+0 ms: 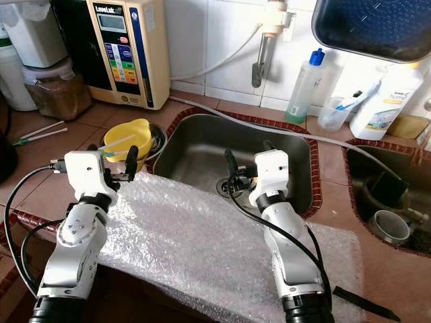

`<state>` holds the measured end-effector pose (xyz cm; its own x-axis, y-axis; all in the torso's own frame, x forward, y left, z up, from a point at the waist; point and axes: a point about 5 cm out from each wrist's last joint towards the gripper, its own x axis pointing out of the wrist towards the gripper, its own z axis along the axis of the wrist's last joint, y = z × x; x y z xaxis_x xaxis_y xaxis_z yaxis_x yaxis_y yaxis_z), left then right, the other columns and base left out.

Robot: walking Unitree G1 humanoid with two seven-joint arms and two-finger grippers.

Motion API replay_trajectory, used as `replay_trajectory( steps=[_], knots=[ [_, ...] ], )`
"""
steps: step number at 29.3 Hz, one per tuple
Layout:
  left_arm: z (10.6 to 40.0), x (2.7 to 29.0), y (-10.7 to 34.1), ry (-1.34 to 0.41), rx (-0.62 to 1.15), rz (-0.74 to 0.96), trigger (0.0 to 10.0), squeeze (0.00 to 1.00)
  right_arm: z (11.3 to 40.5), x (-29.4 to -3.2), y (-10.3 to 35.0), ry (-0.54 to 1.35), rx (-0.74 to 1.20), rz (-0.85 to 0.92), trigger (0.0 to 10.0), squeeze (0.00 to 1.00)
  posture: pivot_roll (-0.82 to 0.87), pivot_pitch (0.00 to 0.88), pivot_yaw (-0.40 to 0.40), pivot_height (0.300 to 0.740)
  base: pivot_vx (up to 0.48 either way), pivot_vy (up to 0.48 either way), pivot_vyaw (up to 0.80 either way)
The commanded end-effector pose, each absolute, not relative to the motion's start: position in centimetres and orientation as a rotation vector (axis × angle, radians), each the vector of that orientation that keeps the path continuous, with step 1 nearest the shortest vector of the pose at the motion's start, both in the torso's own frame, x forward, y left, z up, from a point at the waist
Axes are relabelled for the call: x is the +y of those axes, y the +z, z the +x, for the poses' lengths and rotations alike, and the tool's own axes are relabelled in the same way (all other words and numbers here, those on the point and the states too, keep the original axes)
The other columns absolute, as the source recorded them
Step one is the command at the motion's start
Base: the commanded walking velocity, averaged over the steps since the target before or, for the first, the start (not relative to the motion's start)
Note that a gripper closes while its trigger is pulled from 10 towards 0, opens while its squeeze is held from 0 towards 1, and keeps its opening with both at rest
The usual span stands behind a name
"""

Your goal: Kitchen organization

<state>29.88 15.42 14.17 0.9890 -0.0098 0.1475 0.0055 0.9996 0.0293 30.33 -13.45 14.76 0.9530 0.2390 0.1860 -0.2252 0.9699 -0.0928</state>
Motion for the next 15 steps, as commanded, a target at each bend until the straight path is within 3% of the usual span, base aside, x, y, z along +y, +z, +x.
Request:
replay_trajectory(
  steps=[1,7,15],
  knots=[
    [30.0,15.3,15.6,-0.003,-0.212,0.040,10.0,0.00,30.4,-13.8,15.9,0.237,-0.233,-0.064,10.0,0.00,0.05,0.000,-0.015,0.740,0.000,0.000,0.00],
    [30.2,16.5,17.3,0.081,-0.274,0.070,10.0,0.00,29.4,-12.5,16.9,0.436,-0.253,0.019,10.0,0.00,0.05,0.000,-0.012,0.740,0.000,0.000,0.00],
    [30.2,19.7,16.8,0.259,-0.231,0.115,10.0,0.00,28.8,-11.3,17.3,0.536,-0.259,-0.007,10.0,0.00,0.05,0.000,-0.018,0.740,0.000,0.000,0.00]
  ],
)
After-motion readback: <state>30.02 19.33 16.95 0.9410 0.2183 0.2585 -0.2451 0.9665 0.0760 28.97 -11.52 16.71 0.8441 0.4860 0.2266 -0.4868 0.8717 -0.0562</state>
